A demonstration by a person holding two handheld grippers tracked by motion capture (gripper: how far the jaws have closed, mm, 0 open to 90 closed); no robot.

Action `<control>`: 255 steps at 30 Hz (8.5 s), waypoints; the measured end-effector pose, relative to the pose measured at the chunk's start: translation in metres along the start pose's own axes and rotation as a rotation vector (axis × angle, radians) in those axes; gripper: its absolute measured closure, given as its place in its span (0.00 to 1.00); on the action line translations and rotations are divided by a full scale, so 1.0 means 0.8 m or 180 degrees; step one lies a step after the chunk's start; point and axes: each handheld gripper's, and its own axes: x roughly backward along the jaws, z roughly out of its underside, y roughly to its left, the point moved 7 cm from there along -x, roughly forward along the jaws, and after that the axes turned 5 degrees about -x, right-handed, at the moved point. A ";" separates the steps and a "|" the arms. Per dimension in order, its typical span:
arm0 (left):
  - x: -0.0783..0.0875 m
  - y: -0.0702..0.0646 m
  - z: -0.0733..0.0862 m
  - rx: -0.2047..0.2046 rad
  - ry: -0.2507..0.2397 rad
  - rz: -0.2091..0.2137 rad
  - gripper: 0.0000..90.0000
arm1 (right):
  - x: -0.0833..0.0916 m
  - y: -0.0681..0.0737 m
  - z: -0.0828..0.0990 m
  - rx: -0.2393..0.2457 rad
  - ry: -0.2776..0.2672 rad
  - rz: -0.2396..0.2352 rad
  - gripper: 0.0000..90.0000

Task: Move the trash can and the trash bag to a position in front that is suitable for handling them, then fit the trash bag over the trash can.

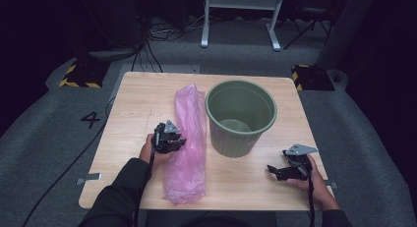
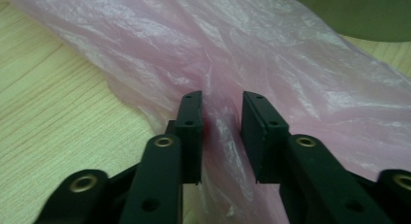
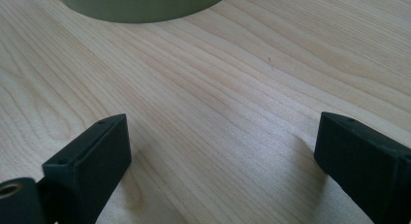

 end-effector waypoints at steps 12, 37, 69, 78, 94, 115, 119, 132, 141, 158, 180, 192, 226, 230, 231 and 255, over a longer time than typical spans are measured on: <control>0.005 -0.001 0.000 -0.0023 -0.0095 0.0123 0.98 | 0.001 -0.004 -0.003 0.0015 -0.0031 -0.0006 0.15; 0.047 -0.004 -0.011 -0.0172 -0.0430 0.0152 0.98 | -0.006 -0.030 -0.015 -0.0159 -0.0106 0.0319 0.19; 0.111 -0.015 -0.045 -0.0313 -0.1004 0.0077 0.99 | -0.006 -0.032 -0.013 -0.0265 -0.0118 0.0268 0.21; 0.139 -0.023 -0.059 -0.0457 -0.1170 0.0027 0.99 | -0.002 -0.034 -0.011 -0.0340 -0.0157 0.0298 0.21; 0.177 -0.029 -0.077 -0.0579 -0.1389 -0.0048 0.99 | -0.004 -0.033 -0.012 -0.0316 -0.0143 0.0275 0.24; 0.206 -0.032 -0.118 -0.0694 -0.1625 0.0046 1.00 | -0.004 -0.033 -0.012 -0.0294 -0.0133 0.0249 0.24; 0.210 -0.035 -0.135 -0.0675 -0.1716 0.0154 1.00 | -0.002 -0.031 -0.013 -0.0256 -0.0143 0.0132 0.29; 0.201 -0.070 -0.175 -0.1018 -0.1648 0.0316 0.99 | 0.069 -0.038 -0.064 -0.0383 -0.0842 0.0045 0.35; 0.169 -0.083 -0.188 -0.1173 -0.1350 0.0380 0.99 | 0.172 0.005 -0.177 0.0115 -0.1516 -0.0027 0.33; 0.135 -0.090 -0.188 -0.1317 -0.1020 0.0472 0.99 | 0.168 0.095 -0.348 0.0764 -0.1528 0.0042 0.32; 0.162 -0.076 -0.189 -0.1284 -0.1094 0.0439 0.98 | 0.009 0.110 -0.337 0.1369 -0.0042 -0.0087 1.00; 0.182 -0.062 -0.219 -0.1227 -0.1198 0.0229 0.97 | 0.003 0.130 -0.311 0.1465 0.0453 -0.0472 0.99; 0.135 -0.075 -0.250 -0.1103 -0.1114 0.0358 0.78 | 0.051 0.135 -0.304 0.1295 -0.0189 -0.0593 0.98; 0.146 -0.069 -0.243 -0.0971 -0.1073 0.0406 0.50 | 0.050 0.124 -0.303 0.1177 -0.0197 -0.0531 1.00; 0.150 -0.067 -0.240 -0.0953 -0.1070 0.0379 0.41 | 0.050 0.120 -0.303 0.1145 -0.0199 -0.0519 1.00; 0.166 -0.063 -0.184 -0.0894 -0.1123 0.0707 0.85 | 0.045 0.020 -0.276 0.0663 -0.0084 -0.0056 0.71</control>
